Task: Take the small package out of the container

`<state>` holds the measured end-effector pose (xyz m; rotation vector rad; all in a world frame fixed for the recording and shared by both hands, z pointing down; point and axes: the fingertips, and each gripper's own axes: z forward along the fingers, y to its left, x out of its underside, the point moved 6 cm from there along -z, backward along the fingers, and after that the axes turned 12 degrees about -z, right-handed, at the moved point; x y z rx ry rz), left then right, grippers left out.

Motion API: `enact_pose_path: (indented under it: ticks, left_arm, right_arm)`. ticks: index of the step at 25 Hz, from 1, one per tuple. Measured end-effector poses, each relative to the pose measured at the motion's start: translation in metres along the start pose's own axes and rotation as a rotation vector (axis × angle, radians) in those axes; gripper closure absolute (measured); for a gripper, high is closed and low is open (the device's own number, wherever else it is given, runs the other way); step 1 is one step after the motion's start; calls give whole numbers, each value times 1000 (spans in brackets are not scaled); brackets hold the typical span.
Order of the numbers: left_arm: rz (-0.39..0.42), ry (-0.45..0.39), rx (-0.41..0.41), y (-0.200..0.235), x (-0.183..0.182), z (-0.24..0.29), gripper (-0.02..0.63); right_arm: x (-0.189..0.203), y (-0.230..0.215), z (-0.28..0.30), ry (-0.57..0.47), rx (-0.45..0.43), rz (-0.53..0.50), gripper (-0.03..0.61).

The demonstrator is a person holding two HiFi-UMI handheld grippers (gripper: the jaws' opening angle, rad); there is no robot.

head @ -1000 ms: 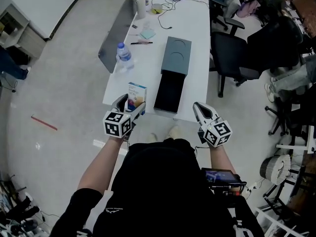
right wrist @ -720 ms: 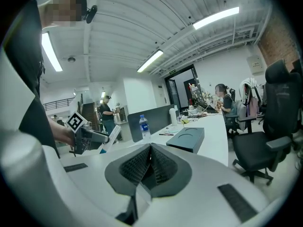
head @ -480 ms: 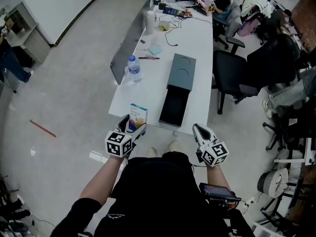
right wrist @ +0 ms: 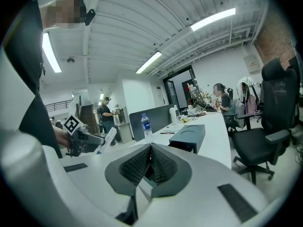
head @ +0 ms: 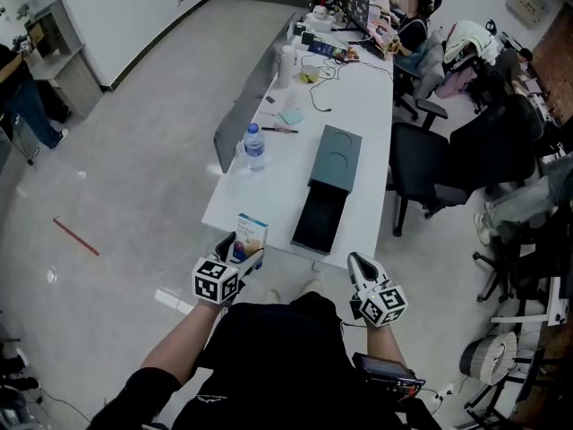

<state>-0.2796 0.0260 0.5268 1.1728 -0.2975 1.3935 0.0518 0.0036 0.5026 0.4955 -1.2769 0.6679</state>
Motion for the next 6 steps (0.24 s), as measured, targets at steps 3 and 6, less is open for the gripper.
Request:
enact_pose_path:
  ticks: [3,6]
  left_arm:
    - [4,3,3,-1,-2,3,235]
    - [0,6,6,-3,-5,7,235]
  right_arm:
    - [-1,-2,0,-4,6,6,552]
    - [0,-3,-2,-2,9,12,552]
